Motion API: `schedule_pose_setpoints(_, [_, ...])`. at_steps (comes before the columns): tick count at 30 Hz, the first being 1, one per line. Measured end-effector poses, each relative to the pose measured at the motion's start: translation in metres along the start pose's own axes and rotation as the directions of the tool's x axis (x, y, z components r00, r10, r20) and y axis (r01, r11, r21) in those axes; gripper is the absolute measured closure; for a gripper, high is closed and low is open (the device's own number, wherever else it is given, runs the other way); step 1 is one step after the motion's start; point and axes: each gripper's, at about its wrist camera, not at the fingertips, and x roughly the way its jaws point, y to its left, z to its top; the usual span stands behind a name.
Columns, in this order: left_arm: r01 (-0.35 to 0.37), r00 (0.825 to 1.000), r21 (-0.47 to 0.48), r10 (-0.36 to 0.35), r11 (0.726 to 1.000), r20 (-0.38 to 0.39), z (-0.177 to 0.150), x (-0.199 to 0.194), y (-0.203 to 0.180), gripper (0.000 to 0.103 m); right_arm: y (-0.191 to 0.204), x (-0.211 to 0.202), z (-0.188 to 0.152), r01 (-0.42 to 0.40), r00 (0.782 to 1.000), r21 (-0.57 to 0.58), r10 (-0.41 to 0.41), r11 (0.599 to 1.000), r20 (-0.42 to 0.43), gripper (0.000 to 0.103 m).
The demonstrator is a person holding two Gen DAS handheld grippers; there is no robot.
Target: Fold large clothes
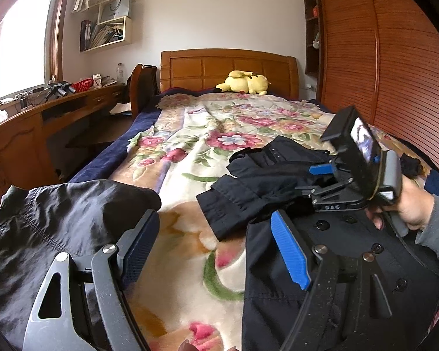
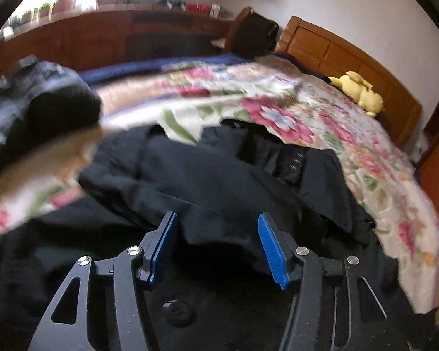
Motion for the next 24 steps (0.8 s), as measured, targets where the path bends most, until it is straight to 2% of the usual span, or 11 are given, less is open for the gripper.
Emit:
schedule_pose_setpoints(3, [0.002, 1.000, 0.000, -0.002, 1.000, -0.007, -0.001, 0.002, 0.002, 0.024, 0.008, 0.010, 0.008, 0.038, 0.998, -0.044, -0.040, 0.998, -0.049, 0.045])
schedule_pose_setpoints(4, [0.001, 1.000, -0.002, -0.001, 1.000, -0.010, -0.001, 0.003, 0.002, 0.024, 0.009, 0.012, 0.012, 0.050, 0.997, -0.047, -0.053, 0.998, -0.064, 0.050])
schedule_pose_setpoints(5, [0.002, 1.000, -0.002, -0.002, 1.000, -0.012, -0.001, 0.003, 0.003, 0.024, 0.003, 0.017, 0.018, 0.041, 0.996, -0.042, -0.044, 0.998, -0.078, 0.070])
schedule_pose_setpoints(6, [0.002, 1.000, -0.001, -0.002, 1.000, -0.014, -0.002, 0.003, 0.002, 0.024, 0.004, 0.018, 0.020, 0.032, 0.996, -0.042, -0.036, 0.999, -0.087, 0.082])
schedule_pose_setpoints(8, [0.001, 1.000, 0.004, -0.001, 1.000, -0.013, -0.002, 0.003, 0.000, 0.024, 0.005, 0.010, 0.023, 0.029, 0.997, -0.045, -0.032, 0.999, -0.073, 0.095])
schedule_pose_setpoints(11, [0.004, 1.000, 0.007, -0.004, 1.000, -0.012, -0.001, 0.003, -0.002, 0.024, -0.010, 0.001, 0.028, 0.000, 1.000, -0.005, 0.000, 1.000, -0.026, 0.097])
schedule_pose_setpoints(13, [0.006, 1.000, 0.010, -0.005, 1.000, -0.012, -0.001, 0.002, -0.004, 0.024, -0.020, -0.015, 0.027, -0.014, 0.999, 0.034, 0.013, 0.999, 0.037, 0.097])
schedule_pose_setpoints(17, [0.009, 1.000, 0.015, -0.009, 1.000, -0.013, -0.001, 0.002, -0.006, 0.024, -0.055, -0.047, 0.014, -0.016, 0.991, 0.137, -0.002, 0.990, 0.132, 0.098])
schedule_pose_setpoints(19, [0.010, 1.000, 0.018, -0.010, 1.000, -0.015, -0.001, 0.002, -0.008, 0.024, -0.080, -0.067, 0.000, -0.020, 0.985, 0.231, -0.021, 0.973, 0.172, 0.097])
schedule_pose_setpoints(22, [0.013, 1.000, 0.019, -0.013, 1.000, -0.015, -0.001, 0.000, -0.010, 0.024, -0.112, -0.085, -0.030, -0.009, 0.983, 0.354, -0.057, 0.935, 0.175, 0.097])
schedule_pose_setpoints(24, [0.018, 1.000, 0.019, -0.018, 1.000, -0.012, -0.001, -0.001, -0.011, 0.024, -0.124, -0.090, -0.056, 0.038, 0.986, 0.393, -0.098, 0.919, 0.134, 0.097])
